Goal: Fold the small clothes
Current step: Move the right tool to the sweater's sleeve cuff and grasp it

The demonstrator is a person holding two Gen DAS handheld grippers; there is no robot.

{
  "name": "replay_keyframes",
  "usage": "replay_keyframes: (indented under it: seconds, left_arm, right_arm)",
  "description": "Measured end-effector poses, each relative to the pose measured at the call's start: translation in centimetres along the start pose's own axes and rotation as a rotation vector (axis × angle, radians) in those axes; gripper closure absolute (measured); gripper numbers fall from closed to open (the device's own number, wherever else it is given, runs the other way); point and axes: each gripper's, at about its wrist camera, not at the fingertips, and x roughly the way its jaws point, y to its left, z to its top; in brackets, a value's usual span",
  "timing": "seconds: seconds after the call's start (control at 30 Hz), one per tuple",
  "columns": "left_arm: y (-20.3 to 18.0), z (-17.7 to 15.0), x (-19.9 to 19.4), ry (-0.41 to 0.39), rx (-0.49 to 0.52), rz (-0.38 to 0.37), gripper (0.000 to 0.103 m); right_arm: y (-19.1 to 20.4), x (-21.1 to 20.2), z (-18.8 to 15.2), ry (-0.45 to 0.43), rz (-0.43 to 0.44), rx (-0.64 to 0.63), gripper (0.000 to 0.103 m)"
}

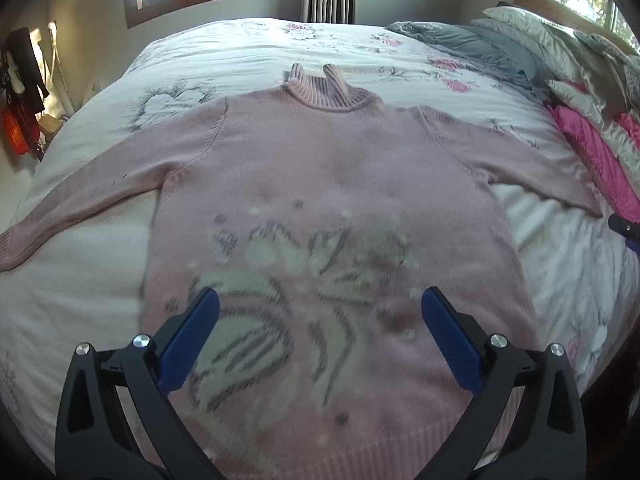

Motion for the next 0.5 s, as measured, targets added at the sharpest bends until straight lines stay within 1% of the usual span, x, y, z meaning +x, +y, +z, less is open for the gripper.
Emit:
replay_keyframes:
  seconds: [0.1, 0.17, 0.23, 0.3, 0.37, 0.43, 0.5]
  left_arm:
    - [-2.7, 4.3, 2.4, -0.026, -0.017, -0.010, 0.003]
    - [-5.1, 7.0, 4.1, -0.035, -0.019, -0.026, 0.003]
    - [-7.7, 9.5, 5.9, -0.039, -0.014, -0.045, 0.003]
    - [-10.5, 11.7, 7.8, -0.032, 0.006, -0.050, 0.003]
    - [-12.9, 13.3, 9.5, -0.025, 0.024, -0.058, 0.003]
    - [-14.8, 14.3, 11.1, -0.011, 0.046, -0.056, 0.003]
    - [-16.1, 15.0, 12.3, -0.003, 0.064, -0.060, 0.003]
  right_arm:
    - [-5.4, 4.0, 4.4, 0.046, -0.046, 0.085, 0.004]
    - [-8.8, 6.2, 6.9, 0.053, -0.114, 0.108, 0.004]
    - [-12.0, 8.6, 9.0, 0.092, -0.153, 0.133, 0.004]
    - [-15.4, 10.6, 10.5, 0.131, -0.160, 0.208, 0.004]
    - [-18.4, 12.6, 11.5, 0.168, -0.190, 0.253, 0.004]
    - [-21.3, 14.5, 12.1, 0.199, -0.233, 0.295, 0.004]
    - [-23.8, 16.0, 12.3, 0.226, -0.240, 0.344, 0.004]
